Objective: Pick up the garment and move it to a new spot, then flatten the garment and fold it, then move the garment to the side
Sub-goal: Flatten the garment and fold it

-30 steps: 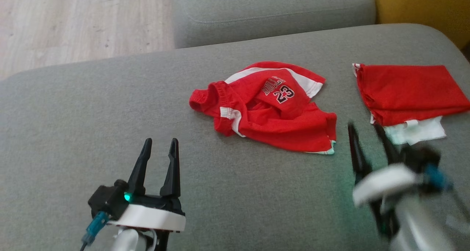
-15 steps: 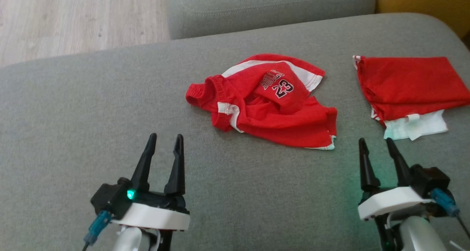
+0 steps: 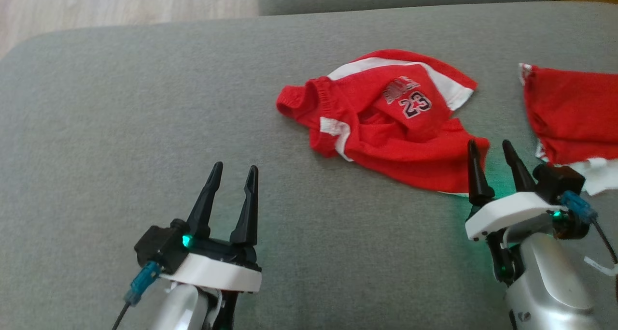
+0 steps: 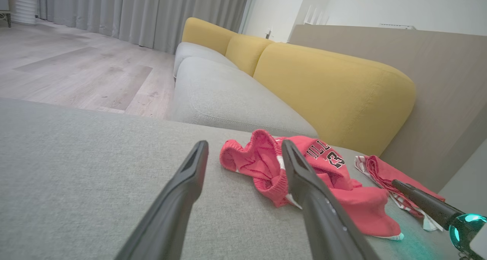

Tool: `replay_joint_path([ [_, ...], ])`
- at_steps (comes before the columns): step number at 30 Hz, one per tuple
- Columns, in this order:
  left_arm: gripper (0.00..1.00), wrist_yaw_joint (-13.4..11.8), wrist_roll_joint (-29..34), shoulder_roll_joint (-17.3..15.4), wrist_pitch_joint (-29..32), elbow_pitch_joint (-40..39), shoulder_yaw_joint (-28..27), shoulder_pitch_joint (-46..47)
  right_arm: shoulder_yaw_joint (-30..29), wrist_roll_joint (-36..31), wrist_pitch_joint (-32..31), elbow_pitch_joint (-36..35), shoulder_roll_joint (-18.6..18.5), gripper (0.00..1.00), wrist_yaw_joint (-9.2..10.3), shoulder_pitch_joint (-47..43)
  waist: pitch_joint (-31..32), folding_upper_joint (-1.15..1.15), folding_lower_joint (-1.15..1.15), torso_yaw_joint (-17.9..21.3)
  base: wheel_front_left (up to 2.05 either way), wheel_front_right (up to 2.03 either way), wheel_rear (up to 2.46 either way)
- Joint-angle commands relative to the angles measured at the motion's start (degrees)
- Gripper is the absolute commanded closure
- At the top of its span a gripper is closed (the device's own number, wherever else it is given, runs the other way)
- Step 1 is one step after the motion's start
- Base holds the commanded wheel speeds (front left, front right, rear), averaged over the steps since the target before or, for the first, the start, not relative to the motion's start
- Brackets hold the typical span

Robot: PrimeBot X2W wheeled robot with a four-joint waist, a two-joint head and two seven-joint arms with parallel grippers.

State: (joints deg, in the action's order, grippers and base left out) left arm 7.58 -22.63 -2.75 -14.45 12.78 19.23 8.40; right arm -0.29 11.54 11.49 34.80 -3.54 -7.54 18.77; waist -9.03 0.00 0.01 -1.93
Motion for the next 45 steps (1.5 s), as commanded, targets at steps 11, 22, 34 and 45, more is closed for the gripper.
replay_joint_path([
  [11,0.00,-0.09,0.17,-0.13,-0.55,-1.14,-1.12,2.39,6.13,4.72,0.18,3.81,-1.79,0.00,0.05,2.80,-0.74,0.00,-0.01,-2.43,0.00,0.00,0.00],
  [22,0.00,-0.09,0.30,-0.13,-0.55,-0.63,-1.00,2.87,11.07,7.06,-0.08,7.16,-3.90,0.00,0.05,5.46,-1.30,0.00,-0.01,-2.48,0.00,0.00,0.00],
  [34,0.00,-0.09,-0.06,-0.13,-0.55,-0.30,-1.06,2.58,13.49,8.52,1.18,7.20,-5.04,1.00,0.05,7.00,-0.29,0.00,-0.01,-2.14,0.00,0.00,0.00],
  [45,0.00,-0.09,-0.44,-0.13,-0.55,-0.31,-0.62,2.53,11.21,11.02,-2.39,3.77,-7.11,1.00,0.05,10.40,-0.17,0.00,-0.01,-3.17,0.00,0.00,0.00],
])
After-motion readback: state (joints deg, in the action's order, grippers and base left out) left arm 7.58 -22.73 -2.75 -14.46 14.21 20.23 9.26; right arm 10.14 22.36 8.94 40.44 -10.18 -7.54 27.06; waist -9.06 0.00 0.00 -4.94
